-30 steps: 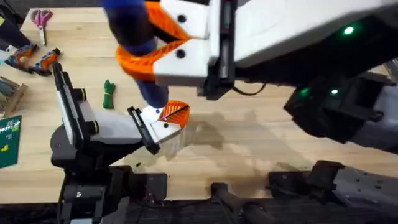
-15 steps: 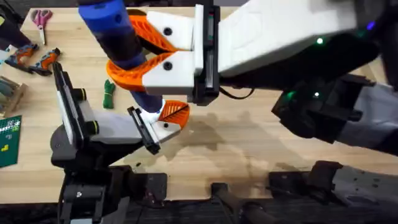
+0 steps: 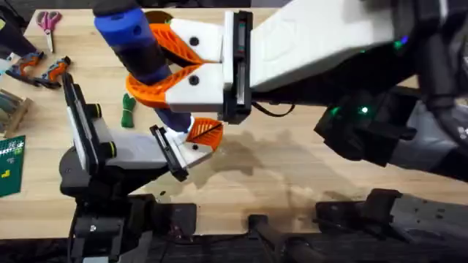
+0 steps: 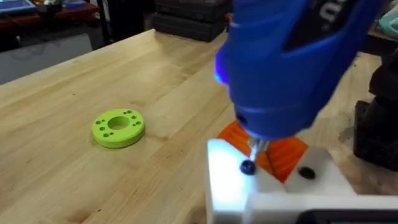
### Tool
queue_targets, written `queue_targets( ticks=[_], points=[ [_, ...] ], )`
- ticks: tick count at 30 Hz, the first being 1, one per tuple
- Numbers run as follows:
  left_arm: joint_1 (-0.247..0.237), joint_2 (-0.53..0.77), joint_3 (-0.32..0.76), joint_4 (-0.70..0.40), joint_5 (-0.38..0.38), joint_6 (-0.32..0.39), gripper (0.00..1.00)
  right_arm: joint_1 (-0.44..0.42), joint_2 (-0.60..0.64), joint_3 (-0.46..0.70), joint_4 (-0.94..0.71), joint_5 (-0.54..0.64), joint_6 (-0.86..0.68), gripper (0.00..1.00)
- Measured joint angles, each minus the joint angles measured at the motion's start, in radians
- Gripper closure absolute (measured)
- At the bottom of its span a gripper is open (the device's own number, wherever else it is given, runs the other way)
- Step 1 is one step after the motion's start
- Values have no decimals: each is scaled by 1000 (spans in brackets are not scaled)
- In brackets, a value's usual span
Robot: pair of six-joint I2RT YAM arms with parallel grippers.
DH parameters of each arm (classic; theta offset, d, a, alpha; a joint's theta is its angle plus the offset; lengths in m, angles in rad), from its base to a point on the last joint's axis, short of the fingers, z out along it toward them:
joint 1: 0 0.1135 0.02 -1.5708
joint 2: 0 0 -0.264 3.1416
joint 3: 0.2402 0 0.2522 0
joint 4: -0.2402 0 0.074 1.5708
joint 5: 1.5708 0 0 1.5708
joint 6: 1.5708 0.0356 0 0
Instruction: Pick up the gripper from the table and insert it into the empty holder that is missing its gripper. Then pick up a screw, insert it into the mounting hole, and use the screwdriver to tighten it. Finally, clean up the table by picking up the vegetable and placing it into the bucket.
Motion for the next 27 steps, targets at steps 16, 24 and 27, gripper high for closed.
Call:
queue_targets(
  ticks=[16,24,27],
  points=[
    [0,0,0,0,0,0,994,0,5,0,0,0,-3,974],
    [0,0,0,0,-1,0,994,0,25,0,-3,0,-2,974],
    [0,0,0,0,-2,0,994,0,25,0,-7,0,-3,974]
  ],
)
